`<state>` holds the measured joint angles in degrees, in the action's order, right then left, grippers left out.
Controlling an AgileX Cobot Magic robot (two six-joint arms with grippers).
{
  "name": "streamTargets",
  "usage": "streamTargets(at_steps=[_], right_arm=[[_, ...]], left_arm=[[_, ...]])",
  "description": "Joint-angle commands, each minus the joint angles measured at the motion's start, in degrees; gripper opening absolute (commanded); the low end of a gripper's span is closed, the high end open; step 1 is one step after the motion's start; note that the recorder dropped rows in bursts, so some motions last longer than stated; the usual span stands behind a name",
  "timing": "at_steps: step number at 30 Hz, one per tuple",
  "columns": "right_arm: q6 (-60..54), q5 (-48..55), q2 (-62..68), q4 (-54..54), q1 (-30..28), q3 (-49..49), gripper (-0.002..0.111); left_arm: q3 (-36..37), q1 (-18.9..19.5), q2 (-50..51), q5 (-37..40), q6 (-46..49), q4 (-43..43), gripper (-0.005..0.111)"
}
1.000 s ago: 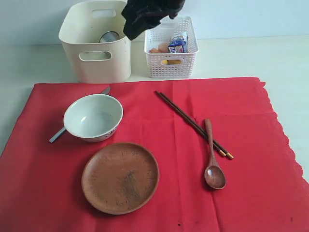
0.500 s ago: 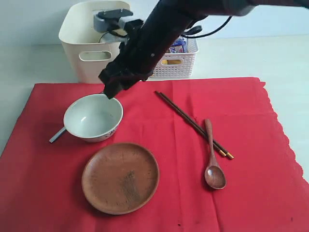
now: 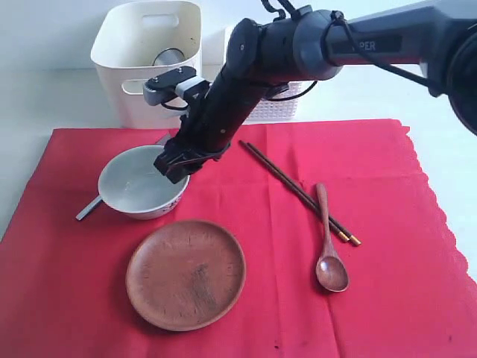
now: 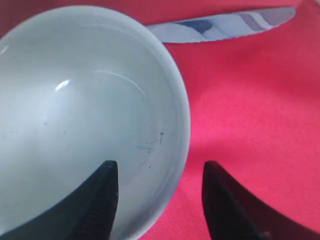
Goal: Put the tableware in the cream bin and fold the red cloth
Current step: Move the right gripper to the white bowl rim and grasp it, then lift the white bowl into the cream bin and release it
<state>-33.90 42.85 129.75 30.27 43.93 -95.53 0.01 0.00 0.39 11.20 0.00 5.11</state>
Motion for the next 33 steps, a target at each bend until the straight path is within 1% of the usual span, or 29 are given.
streamTargets(at_steps=[1,2,4,5,6,7,8,9,11,18,23,30,33], right_arm=[[-0.56,-0.73,0.34,-0.29,0.10,0.33,0.050],[-0.56,-0.60,0.34,-0.38,0.10,0.33,0.050],[-0.56,-0.60,0.34,-0.38,0.10,0.33,0.045],[-0.56,-0.60,0.34,-0.38,0.10,0.33,0.038],[-0.56,-0.60,0.34,-0.38,0.10,0.33,0.033],[-0.56,-0.60,0.34,-0.38,0.10,0.33,0.023],[-0.56,-0.60,0.34,-0.38,0.10,0.33,0.018],[-0.56,-0.60,0.34,-0.38,0.10,0.33,0.011],[-0.56,-0.60,0.34,-0.38,0.10,0.33,0.000],[-0.43,0.59,-0.11,6.71,0.10,0.33,0.000],[-0.54,0.26,-2.95,8.79,0.10,0.33,0.000],[-0.54,-7.03,-8.51,8.79,0.10,0.22,0.000],[-0.54,-10.15,-9.12,8.68,0.10,-1.84,0.000]], left_arm=[[-0.01,0.07,-0.39,0.06,0.00,0.46,0.003],[-0.01,0.07,-0.39,0.06,0.00,0.46,0.003],[-0.01,0.07,-0.39,0.06,0.00,0.46,0.003],[-0.01,0.07,-0.39,0.06,0.00,0.46,0.003],[-0.01,0.07,-0.39,0.06,0.00,0.46,0.003],[-0.01,0.07,-0.39,0.06,0.00,0.46,0.003],[-0.01,0.07,-0.39,0.06,0.00,0.46,0.003],[-0.01,0.07,-0.39,0.06,0.00,0.46,0.003],[-0.01,0.07,-0.39,0.06,0.00,0.46,0.003],[-0.01,0.07,-0.39,0.06,0.00,0.46,0.003],[-0.01,0.07,-0.39,0.06,0.00,0.46,0.003],[-0.01,0.07,-0.39,0.06,0.00,0.46,0.003],[-0.01,0.07,-0.39,0.06,0.00,0.46,0.003]])
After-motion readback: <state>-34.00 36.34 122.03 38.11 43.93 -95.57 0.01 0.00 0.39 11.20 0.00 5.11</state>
